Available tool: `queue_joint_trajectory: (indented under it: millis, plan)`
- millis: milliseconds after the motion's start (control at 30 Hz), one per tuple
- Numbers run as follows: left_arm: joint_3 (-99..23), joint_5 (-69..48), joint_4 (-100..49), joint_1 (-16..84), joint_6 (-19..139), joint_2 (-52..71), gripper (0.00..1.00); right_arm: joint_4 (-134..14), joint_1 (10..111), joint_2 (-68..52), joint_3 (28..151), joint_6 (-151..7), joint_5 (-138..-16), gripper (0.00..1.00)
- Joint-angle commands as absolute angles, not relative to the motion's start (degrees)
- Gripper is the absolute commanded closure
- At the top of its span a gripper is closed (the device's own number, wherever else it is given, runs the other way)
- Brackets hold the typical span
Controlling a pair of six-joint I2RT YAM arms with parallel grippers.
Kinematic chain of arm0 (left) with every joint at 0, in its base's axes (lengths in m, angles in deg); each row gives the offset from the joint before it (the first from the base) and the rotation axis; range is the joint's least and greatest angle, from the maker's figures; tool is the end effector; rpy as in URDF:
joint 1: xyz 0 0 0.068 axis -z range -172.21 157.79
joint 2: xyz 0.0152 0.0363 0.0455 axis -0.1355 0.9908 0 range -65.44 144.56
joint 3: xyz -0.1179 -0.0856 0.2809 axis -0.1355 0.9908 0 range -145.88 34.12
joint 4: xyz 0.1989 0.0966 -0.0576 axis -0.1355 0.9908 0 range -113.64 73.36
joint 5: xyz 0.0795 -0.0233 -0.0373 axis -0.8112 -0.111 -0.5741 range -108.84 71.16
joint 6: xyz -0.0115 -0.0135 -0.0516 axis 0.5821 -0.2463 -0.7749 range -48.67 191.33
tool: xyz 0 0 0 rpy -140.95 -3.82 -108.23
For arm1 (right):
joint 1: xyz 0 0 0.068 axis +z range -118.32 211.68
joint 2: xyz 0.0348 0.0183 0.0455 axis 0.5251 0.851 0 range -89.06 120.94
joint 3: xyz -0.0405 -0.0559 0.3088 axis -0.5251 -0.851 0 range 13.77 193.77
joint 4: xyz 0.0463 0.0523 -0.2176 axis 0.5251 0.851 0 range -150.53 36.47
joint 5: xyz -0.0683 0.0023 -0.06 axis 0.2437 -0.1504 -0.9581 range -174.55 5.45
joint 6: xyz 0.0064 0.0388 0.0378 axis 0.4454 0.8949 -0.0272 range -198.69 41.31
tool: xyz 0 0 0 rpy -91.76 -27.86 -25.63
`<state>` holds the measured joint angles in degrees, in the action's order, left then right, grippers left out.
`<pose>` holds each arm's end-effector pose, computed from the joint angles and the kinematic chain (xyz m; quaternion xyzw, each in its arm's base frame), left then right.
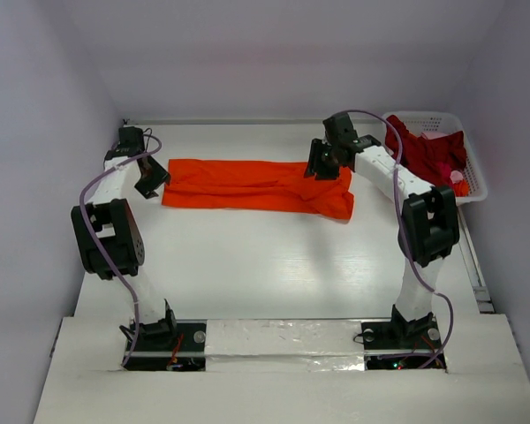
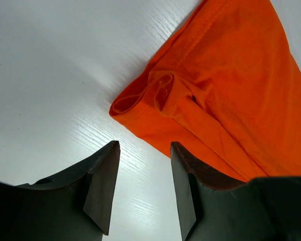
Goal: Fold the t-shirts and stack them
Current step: Fold the tshirt
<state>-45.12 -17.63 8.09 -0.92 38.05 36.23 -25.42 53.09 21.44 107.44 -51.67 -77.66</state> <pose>0.3596 0.0543 0.3019 -0.3378 0.8894 -0.0753 0.2985 0.3839 0.1552 0.3127 0.0267 0.9435 0.1853 0.2735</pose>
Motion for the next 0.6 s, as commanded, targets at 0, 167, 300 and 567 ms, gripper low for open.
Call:
queue_joint_trajectory:
  millis: [0,167,300,567]
  plan:
    - [-47.5,-20.1,6.6,-0.5,38.3,37.6,0.59,-27.8,53.2,18.0,106.9,-51.7,-77.0,0.53]
    - [-48.0,-20.4,5.5,0.1,37.6,39.5,0.58,-27.8,53.2,17.7,106.8,-52.1,-77.2,0.53]
    - [-47.7,-20.0,4.2,1.1,37.0,39.9,0.58,-27.7,53.2,17.8,106.9,-52.1,-77.1,0.53]
    - [-50.0,-20.5,4.3,1.7,36.4,41.8,0.58,-28.3,53.2,18.2,106.6,-51.9,-76.5,0.53]
